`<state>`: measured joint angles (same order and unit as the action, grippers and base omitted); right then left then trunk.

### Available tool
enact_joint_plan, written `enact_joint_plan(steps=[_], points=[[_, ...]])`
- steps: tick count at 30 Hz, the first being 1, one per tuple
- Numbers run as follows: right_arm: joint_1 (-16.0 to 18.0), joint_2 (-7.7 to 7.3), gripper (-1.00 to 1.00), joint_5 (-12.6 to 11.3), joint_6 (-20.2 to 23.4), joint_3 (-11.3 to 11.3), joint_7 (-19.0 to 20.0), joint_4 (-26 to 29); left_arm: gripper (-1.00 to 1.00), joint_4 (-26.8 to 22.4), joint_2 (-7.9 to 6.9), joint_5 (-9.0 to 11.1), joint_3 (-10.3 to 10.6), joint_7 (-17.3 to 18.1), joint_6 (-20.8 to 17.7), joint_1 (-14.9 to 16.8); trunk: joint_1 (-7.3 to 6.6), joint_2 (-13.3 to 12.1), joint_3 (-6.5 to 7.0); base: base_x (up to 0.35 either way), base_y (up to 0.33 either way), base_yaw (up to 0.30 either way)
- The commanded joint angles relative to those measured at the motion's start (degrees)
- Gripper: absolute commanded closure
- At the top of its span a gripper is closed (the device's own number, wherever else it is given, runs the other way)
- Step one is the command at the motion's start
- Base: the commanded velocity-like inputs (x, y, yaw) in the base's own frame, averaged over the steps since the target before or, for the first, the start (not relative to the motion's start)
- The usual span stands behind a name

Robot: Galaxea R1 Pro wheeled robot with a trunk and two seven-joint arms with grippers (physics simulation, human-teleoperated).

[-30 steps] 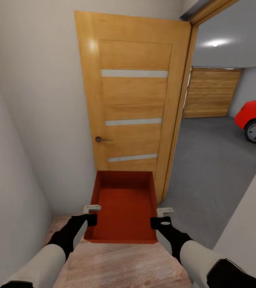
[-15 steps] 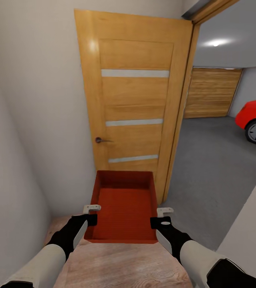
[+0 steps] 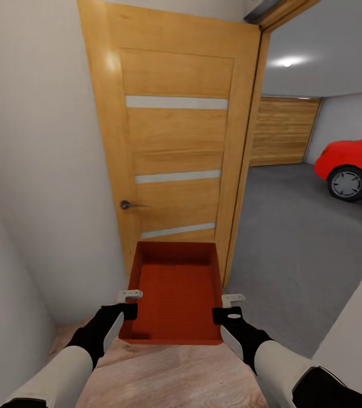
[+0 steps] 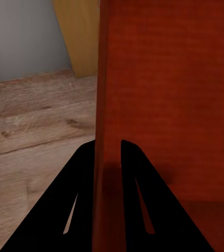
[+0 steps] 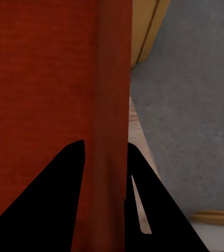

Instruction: Move the two storage containers from the living room to the garage. In the garage, place one container on the floor and stack the other container on top of it (either order is fine).

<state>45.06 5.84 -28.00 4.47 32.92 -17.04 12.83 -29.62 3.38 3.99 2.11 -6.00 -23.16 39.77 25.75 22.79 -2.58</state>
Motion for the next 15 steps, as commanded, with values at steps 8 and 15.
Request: enact_joint_plan(steps=[8,15], points=[[0.0,0.05,1.00,0.6,0.3,-0.3,-4.8,0.1,1.00,-0.2,0.31,-0.2,-1.0,-0.7,-0.5,0.0,0.04,0.1,-0.13,0.002,0.000,-0.286],[0.0,0.05,1.00,0.7,0.3,-0.3,-4.8,0.1,1.00,-0.1,0.31,-0.2,-0.9,-0.7,-0.6,0.0,0.04,0.1,-0.13,0.054,0.054,-0.178]])
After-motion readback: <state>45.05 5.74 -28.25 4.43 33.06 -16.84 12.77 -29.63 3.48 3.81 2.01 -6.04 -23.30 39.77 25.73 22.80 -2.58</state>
